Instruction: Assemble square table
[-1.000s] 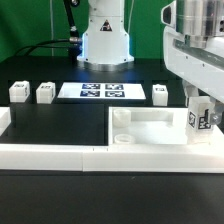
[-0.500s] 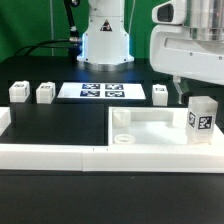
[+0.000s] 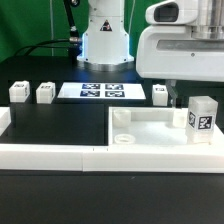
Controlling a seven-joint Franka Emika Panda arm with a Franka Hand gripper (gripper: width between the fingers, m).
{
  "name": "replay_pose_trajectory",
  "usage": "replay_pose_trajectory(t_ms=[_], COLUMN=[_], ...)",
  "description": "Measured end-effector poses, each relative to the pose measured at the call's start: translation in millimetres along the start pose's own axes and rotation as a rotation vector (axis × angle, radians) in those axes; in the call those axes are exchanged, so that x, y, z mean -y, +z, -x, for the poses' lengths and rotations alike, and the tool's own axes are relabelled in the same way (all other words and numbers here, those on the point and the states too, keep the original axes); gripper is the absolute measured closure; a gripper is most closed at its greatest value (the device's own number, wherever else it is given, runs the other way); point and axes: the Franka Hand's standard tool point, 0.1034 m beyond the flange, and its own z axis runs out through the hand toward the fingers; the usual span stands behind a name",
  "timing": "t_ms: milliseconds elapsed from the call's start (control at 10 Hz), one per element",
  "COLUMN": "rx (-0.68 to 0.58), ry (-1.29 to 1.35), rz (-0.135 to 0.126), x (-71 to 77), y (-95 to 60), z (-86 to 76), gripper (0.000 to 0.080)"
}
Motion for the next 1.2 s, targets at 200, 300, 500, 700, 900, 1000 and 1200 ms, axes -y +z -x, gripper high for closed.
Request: replay_pose_trajectory(t_ms=[200, 300, 500, 700, 900, 1000, 1200], rx=[-0.001, -0.001, -0.001, 0.000, 0.000, 0.001, 0.017], ry=[-0.182, -0.171, -0.136, -0.001, 0.132, 0.196, 0.583], rz=[0.001, 0.000, 0.000, -0.001, -0.001, -0.001, 0.020], x=[-8.2, -7.6, -7.9, -7.5, -7.5, -6.7, 2.0], y=[0.9, 1.0, 1.1, 1.3, 1.4, 1.8, 1.8], z=[-2.1, -1.9, -1.9, -1.7, -1.6, -1.3, 2.5], gripper=[0.0150, 0.0192, 0.0365, 0.0509, 0.0509, 0.0509, 0.0509])
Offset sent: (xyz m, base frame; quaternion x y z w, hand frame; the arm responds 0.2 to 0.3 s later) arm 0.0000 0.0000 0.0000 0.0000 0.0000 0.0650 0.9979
